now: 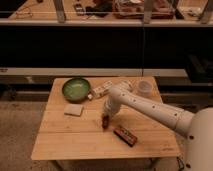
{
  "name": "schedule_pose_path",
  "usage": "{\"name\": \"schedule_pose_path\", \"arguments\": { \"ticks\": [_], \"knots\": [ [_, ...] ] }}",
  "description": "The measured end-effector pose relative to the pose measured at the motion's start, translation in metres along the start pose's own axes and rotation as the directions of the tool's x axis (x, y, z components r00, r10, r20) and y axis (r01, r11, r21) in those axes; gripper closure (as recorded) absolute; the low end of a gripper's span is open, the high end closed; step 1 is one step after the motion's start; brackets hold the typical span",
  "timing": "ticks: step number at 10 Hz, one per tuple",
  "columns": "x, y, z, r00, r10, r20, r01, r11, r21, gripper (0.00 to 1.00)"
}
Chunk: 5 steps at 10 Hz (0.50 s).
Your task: Drag the pepper across the table
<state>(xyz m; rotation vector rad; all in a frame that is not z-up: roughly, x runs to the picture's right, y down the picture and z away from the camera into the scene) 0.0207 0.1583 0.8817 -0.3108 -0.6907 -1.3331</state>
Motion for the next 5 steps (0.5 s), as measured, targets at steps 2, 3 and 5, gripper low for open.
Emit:
{"name": "schedule_pose_path", "arguments": {
  "ticks": [2,3,5],
  "knots": [
    [-0.002,0.021,-0.008,1.000,0.024,-0.002,-0.024,1.000,-0.018,0.88],
    [-0.004,0.028,-0.010,0.999,0.035,0.000,-0.035,0.999,-0.021,0.88],
    [-0.010,0.043,-0.014,0.998,0.063,-0.003,-0.063,0.998,-0.017,0.88]
  ]
}}
